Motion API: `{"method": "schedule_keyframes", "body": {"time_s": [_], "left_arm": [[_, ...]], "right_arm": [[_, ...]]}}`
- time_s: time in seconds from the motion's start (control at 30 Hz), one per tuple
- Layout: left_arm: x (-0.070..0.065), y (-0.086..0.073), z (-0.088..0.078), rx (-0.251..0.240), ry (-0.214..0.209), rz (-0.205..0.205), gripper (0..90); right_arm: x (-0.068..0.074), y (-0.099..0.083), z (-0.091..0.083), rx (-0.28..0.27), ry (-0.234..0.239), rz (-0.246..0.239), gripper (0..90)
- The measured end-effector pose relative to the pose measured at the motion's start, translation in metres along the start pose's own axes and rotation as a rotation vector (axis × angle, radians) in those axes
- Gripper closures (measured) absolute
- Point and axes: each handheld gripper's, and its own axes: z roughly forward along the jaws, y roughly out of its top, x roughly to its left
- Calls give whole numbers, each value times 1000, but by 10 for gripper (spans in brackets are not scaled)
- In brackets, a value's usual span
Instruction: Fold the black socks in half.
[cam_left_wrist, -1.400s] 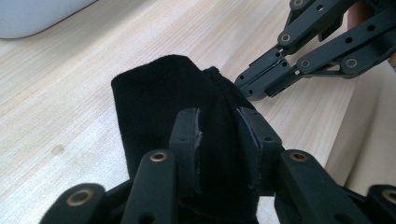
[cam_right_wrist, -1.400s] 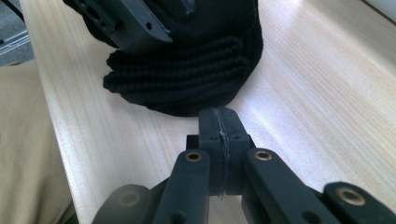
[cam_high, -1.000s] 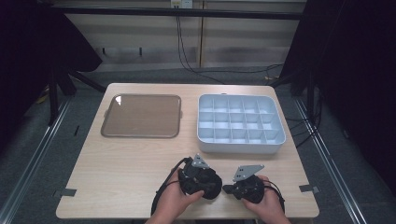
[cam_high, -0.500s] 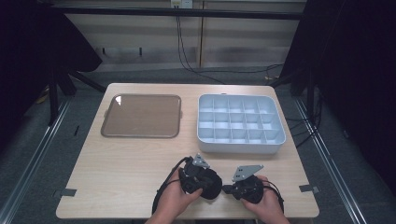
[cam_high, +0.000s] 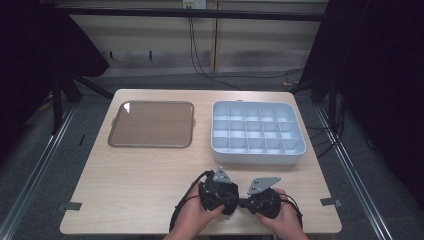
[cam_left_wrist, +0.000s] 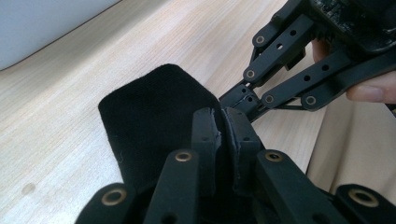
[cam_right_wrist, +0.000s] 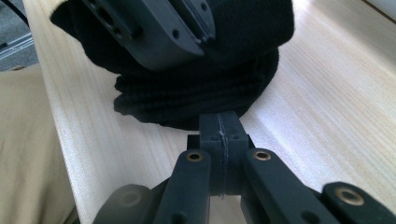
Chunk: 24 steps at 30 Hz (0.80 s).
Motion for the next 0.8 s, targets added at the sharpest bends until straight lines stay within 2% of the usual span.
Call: {"method": "schedule_keyframes", "body": {"time_s": [0.1,0.13,0.17,0.3,0.37,0.4,0.43,0.5,0.53,0.57,0.6,0.63,0.7,0.73,0.8], "left_arm": [[-1,-1,4,16,11,14,831],[0,-2,6,49,21,41,831],[-1,-4,10,30,23,20,832],[-2,-4,11,35,29,22,833],[-1,-5,11,56,33,50,833],[-3,-5,13,43,39,35,833],[-2,-5,13,52,39,43,834],[-3,-5,15,41,46,31,835],[-3,-5,15,50,49,32,836],[-3,-6,16,39,48,18,837],[-2,-6,16,45,45,18,839],[-1,-6,15,54,47,38,840],[-3,-7,16,42,56,25,841],[-1,-7,15,55,54,34,841],[-2,-8,16,37,49,14,841]], "right_arm": [[0,0,0,1,1,0,900],[0,0,0,0,0,0,900],[0,0,0,1,2,2,900],[0,1,-1,12,-10,-6,899],[0,0,-1,13,-11,0,898],[0,0,-2,14,-10,6,898],[0,0,-2,16,-12,3,896],[-1,-1,-3,15,-12,-5,893],[-1,-1,-3,18,-14,-1,892],[-1,-1,-4,21,-21,7,892],[-2,-2,-5,22,-21,0,892],[-3,-2,-6,24,-28,3,891],[-5,-3,-7,19,-31,4,891],[-5,-4,-9,18,-34,9,891],[-7,-4,-11,6,-35,13,890]]}}
